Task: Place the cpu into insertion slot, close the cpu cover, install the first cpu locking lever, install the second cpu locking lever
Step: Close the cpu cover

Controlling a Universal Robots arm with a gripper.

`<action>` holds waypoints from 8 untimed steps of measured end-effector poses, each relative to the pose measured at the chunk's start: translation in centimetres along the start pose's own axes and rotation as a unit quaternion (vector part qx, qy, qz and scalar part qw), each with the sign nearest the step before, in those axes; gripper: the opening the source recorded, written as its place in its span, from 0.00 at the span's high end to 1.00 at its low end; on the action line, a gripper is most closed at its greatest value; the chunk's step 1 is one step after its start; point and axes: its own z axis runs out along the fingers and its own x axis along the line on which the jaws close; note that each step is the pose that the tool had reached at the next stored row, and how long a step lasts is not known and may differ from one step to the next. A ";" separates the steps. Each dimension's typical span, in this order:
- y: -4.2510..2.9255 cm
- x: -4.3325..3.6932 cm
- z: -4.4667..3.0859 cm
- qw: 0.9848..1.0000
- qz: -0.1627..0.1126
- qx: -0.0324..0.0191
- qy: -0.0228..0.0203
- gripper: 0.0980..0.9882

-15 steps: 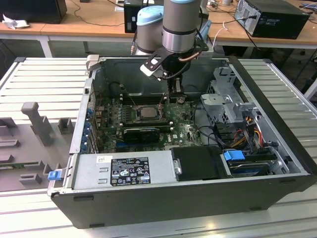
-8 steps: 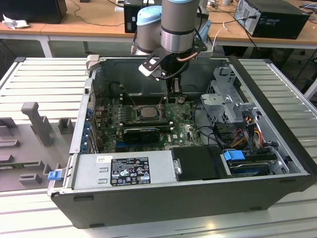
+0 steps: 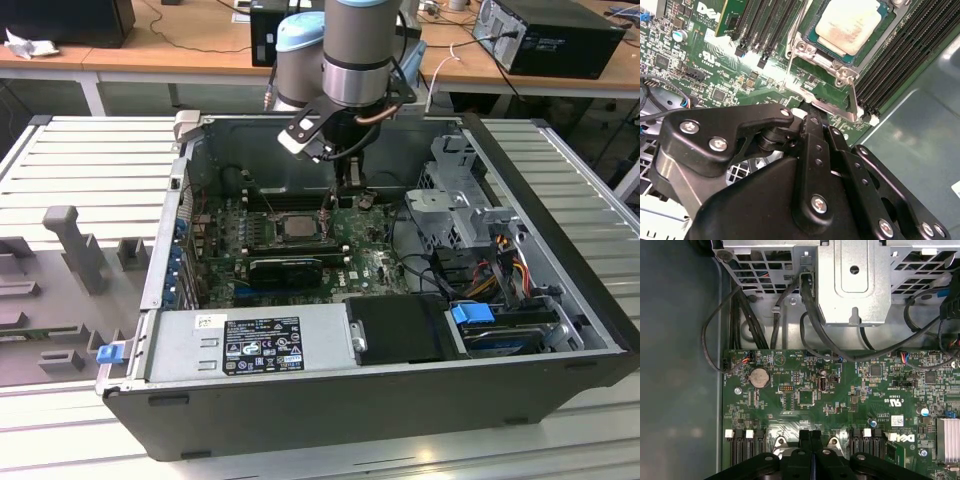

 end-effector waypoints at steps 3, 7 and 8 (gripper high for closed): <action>-0.08 0.00 -0.01 1.000 0.000 0.000 0.000 0.99; -0.20 0.00 -0.01 1.000 0.000 0.000 0.000 0.99; -0.24 0.00 -0.01 1.000 0.000 0.000 0.000 0.99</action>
